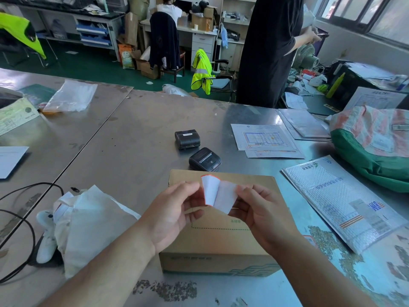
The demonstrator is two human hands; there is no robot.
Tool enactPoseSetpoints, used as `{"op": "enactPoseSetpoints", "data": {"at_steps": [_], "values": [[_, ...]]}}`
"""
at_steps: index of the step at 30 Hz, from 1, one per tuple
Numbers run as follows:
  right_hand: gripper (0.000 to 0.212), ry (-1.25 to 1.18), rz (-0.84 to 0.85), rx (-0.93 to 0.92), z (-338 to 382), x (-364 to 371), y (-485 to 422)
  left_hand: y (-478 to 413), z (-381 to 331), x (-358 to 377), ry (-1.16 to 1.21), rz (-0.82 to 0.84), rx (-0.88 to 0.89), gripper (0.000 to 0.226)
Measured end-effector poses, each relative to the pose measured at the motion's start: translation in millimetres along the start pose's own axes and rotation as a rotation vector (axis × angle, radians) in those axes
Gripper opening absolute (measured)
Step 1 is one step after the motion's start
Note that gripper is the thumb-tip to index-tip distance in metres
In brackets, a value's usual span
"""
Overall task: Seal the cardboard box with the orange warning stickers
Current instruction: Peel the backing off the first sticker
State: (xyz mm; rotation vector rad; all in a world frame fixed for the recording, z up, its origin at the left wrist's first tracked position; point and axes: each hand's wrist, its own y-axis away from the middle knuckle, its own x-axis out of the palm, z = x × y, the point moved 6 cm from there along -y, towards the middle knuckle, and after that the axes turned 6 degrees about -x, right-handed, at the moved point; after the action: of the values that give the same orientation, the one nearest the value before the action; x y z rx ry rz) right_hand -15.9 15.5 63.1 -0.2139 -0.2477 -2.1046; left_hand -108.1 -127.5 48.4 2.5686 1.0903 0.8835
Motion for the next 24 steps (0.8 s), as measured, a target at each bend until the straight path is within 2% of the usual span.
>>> {"op": "enactPoseSetpoints", "data": {"at_steps": [2,4,7,13,17,20,24], "values": [[0.026,0.028,0.03,-0.012,-1.8,5.5,1.4,1.3,1.4,3.1,-0.072,0.04,0.002,0.055],[0.025,0.048,0.046,-0.012,-2.2,9.3,3.0,4.5,0.9,7.4,-0.194,0.074,0.024,0.063],[0.024,0.056,0.078,0.001,-1.6,11.7,4.5,5.6,-1.5,8.4,-0.283,0.017,0.055,0.052],[0.022,0.033,0.114,0.06,-4.6,10.7,3.9,4.5,-4.1,-1.4,-0.246,-0.079,0.036,0.014],[0.014,0.024,0.061,0.117,-8.0,-3.1,0.4,2.2,-9.0,-15.4,-0.142,-0.173,0.051,0.02],[0.012,0.014,-0.006,0.154,-8.7,-15.6,-3.8,0.3,-14.3,-30.2,-0.158,-0.252,0.073,0.017],[0.018,-0.003,-0.111,0.167,-5.2,-28.2,-7.8,-2.9,-18.3,-50.2,-0.145,-0.319,0.097,0.024]]}}
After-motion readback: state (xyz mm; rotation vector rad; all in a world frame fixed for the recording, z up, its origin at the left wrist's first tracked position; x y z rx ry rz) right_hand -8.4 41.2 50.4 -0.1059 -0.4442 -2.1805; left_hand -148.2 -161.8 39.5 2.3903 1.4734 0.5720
